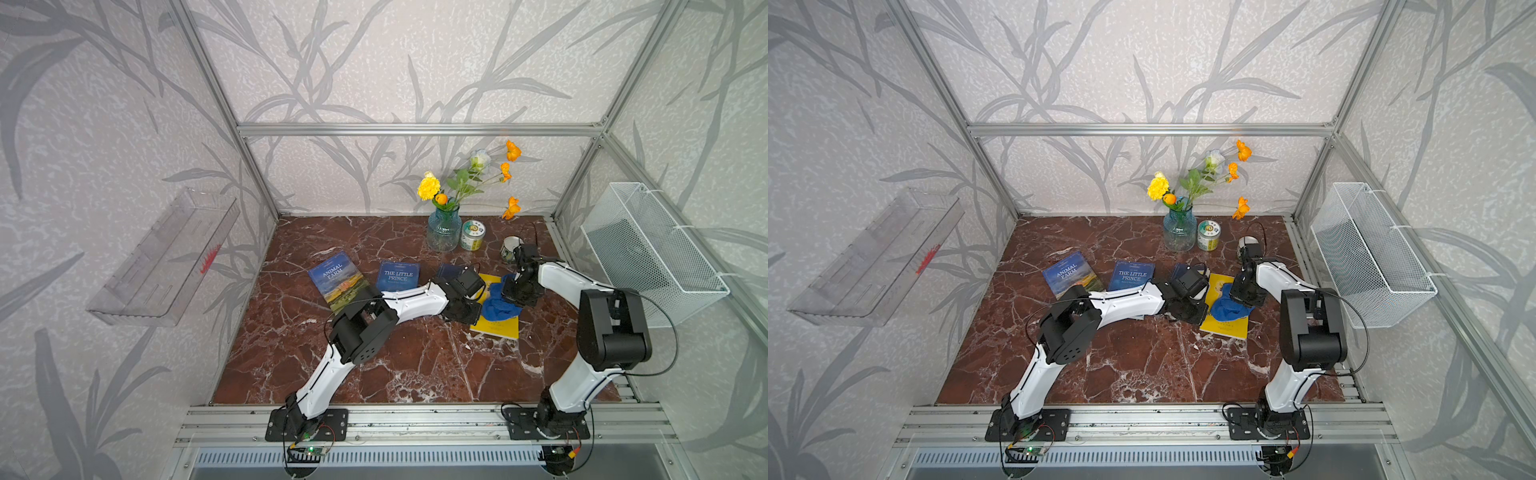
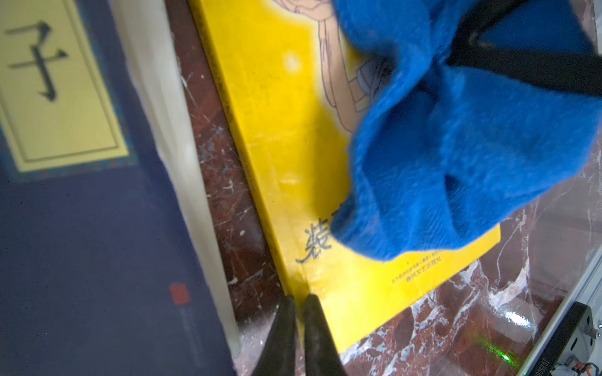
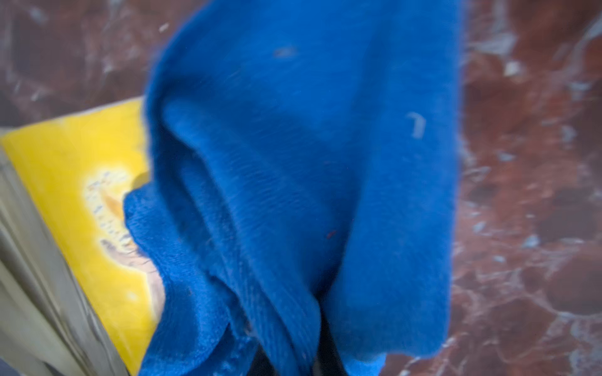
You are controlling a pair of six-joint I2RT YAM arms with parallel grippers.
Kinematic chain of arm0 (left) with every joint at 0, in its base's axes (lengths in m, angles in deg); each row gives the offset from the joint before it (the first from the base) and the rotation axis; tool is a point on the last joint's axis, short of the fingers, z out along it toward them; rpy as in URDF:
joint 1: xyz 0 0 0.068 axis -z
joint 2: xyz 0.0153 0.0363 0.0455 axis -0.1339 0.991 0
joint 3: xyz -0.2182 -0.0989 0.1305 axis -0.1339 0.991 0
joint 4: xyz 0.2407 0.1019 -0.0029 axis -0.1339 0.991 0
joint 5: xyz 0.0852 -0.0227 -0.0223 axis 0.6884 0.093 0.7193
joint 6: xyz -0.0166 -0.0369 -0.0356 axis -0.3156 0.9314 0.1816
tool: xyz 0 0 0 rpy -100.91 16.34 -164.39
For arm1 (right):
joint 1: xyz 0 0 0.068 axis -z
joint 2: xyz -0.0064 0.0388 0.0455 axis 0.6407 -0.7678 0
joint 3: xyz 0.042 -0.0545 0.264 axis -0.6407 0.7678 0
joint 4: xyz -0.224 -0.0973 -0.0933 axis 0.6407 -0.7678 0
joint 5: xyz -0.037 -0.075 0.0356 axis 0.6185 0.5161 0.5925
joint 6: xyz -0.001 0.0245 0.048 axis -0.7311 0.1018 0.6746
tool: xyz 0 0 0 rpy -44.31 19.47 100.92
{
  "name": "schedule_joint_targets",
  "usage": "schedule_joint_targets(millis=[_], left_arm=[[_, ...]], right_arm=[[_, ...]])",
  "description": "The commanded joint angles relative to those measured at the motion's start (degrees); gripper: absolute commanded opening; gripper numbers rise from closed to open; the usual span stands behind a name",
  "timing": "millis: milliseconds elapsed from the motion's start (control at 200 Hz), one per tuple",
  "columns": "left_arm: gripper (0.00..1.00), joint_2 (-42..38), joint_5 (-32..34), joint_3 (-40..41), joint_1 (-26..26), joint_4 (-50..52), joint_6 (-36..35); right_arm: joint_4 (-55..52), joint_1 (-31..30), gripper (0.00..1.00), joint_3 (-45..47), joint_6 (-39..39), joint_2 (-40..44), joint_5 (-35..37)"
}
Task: Wipe the cover of the book
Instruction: Wipe the dirt from the cover of the book.
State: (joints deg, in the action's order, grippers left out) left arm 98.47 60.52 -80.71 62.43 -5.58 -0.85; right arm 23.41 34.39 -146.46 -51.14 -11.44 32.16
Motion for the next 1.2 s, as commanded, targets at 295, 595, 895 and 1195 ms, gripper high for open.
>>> schedule_joint_targets(millis=[295,595,895,1195], left_arm=[[0.09,2.2,1.0,2.3,0.8,7.5,-0.6],[0.07,2.1,0.8,2.4,1.0,7.3,-0.6],[0.06,2.3,1.3,2.1,0.9,7.6,-0.7],[0.06,2.7,0.7,1.9,0.9,7.6,-0.5]], right_arm=[[-6.2,-0.1,0.09,-7.1,0.6,-13.2,2.6],[-3.8,1.0,0.09,1.4,-0.4,-4.8,2.2],[-3.4,-7.7,0.1,13.6,3.4,6.0,2.3],[-2.0,-3.6,0.1,15.3,2.9,7.9,1.1]])
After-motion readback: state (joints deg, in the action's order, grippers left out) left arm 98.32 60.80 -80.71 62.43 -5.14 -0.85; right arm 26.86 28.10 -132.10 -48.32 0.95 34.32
